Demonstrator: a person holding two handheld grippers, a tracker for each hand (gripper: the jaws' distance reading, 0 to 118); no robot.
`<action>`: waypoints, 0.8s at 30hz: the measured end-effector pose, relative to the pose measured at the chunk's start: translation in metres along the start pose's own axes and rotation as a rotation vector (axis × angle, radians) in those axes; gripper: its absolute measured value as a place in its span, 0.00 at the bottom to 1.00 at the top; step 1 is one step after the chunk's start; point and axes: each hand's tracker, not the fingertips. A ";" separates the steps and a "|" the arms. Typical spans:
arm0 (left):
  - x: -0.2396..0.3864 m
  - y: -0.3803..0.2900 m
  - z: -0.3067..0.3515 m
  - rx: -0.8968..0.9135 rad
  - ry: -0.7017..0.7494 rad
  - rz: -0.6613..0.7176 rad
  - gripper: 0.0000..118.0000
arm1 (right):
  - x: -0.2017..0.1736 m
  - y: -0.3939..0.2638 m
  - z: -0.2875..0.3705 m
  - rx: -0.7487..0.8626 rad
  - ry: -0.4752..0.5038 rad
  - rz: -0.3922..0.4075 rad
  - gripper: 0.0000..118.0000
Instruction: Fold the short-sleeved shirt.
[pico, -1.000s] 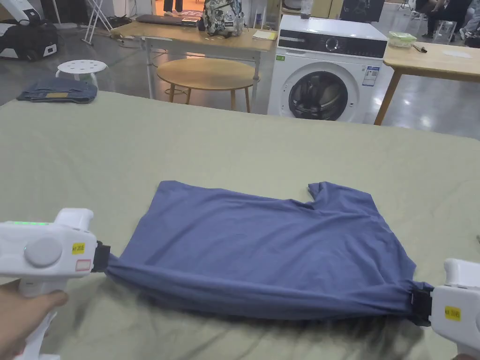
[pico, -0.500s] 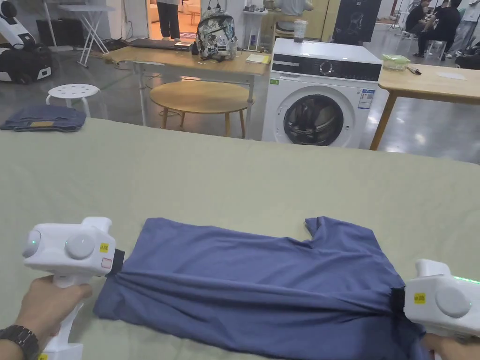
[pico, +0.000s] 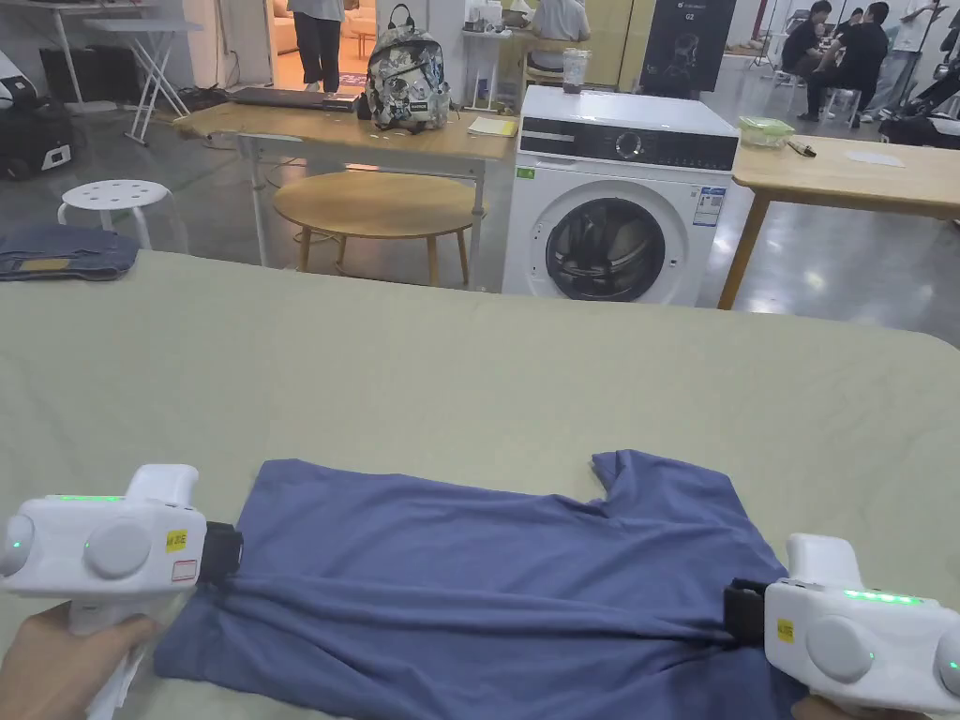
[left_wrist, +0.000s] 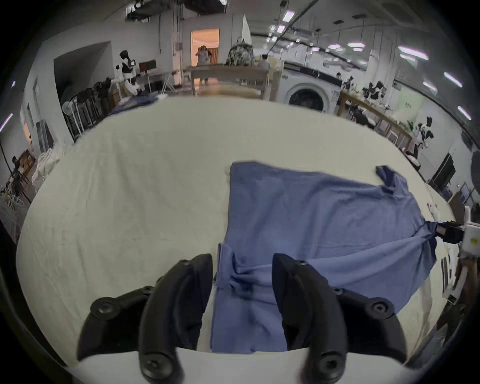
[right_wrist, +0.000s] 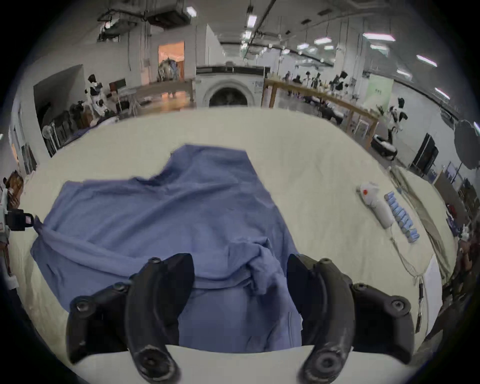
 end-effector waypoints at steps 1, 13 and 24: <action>0.002 -0.001 0.007 0.025 -0.001 -0.006 0.39 | -0.003 0.000 0.009 0.032 0.005 -0.006 0.65; 0.045 -0.047 0.098 0.392 0.008 -0.027 0.12 | -0.058 -0.038 0.116 0.460 0.001 -0.001 0.14; 0.048 -0.077 0.125 0.441 0.040 -0.044 0.00 | -0.072 -0.069 0.163 0.534 0.030 -0.021 0.00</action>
